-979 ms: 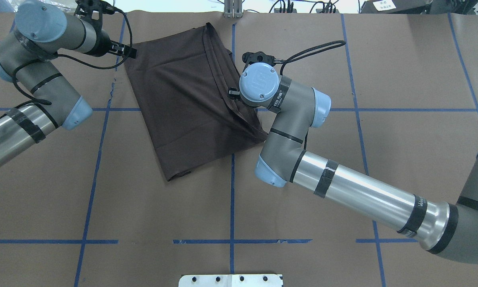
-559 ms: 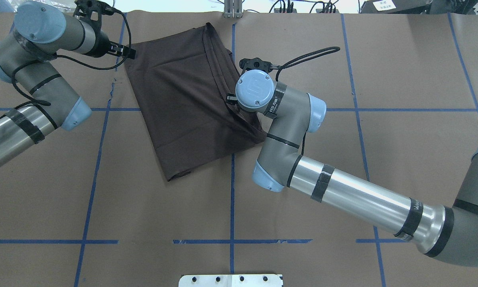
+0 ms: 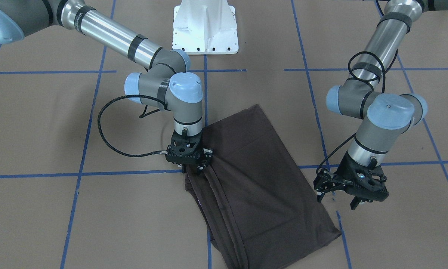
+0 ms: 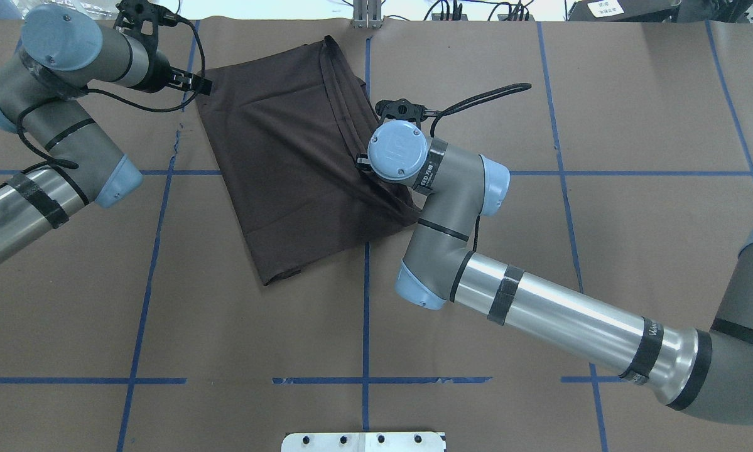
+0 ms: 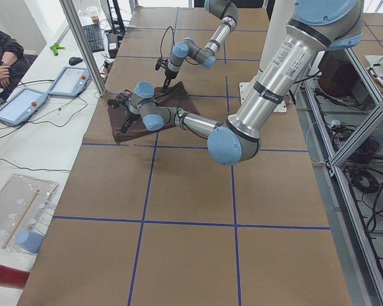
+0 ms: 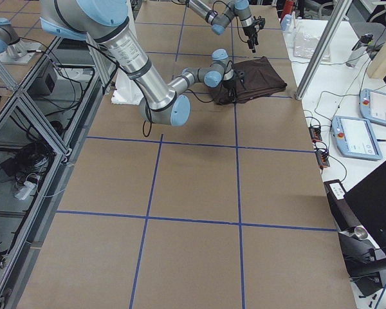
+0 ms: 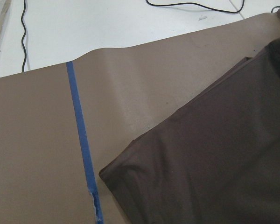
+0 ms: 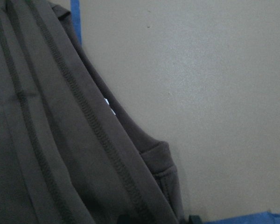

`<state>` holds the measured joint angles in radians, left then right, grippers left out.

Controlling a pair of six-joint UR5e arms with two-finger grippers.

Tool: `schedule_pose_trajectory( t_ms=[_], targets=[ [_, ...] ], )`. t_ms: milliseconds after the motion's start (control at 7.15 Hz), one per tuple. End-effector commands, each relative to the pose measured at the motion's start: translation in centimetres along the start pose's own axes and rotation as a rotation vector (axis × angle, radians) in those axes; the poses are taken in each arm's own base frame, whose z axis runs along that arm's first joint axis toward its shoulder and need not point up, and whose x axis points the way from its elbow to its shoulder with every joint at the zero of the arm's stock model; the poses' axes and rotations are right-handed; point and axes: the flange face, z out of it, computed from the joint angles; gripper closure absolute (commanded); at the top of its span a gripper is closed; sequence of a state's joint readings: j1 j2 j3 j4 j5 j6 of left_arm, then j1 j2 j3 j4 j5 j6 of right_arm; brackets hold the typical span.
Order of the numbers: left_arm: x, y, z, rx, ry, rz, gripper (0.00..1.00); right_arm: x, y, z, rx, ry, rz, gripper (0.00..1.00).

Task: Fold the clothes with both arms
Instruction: 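Grasp the shirt's side edge with the right gripper and pull it toward the robot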

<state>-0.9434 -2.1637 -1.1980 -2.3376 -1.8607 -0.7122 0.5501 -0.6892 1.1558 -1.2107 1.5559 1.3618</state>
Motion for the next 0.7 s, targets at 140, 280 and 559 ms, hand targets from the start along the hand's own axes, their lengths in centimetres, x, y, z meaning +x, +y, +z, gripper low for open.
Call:
schedule_pose_trajectory(
  t_ms=[140, 280, 559],
  targets=[
    [0.1, 0.3, 0.2, -0.004, 0.000, -0.002, 0.00, -0.8, -0.1, -0.9, 0.000, -0.014, 0.018, 1.00],
    [0.2, 0.3, 0.1, -0.003, 0.001, -0.003, 0.00, -0.7, -0.1, -0.9, -0.001, -0.013, 0.020, 1.00],
    [0.3, 0.6, 0.3, -0.007, 0.002, -0.033, 0.00, 0.5, 0.7, -2.4, -0.003, -0.032, 0.018, 1.00]
  ],
)
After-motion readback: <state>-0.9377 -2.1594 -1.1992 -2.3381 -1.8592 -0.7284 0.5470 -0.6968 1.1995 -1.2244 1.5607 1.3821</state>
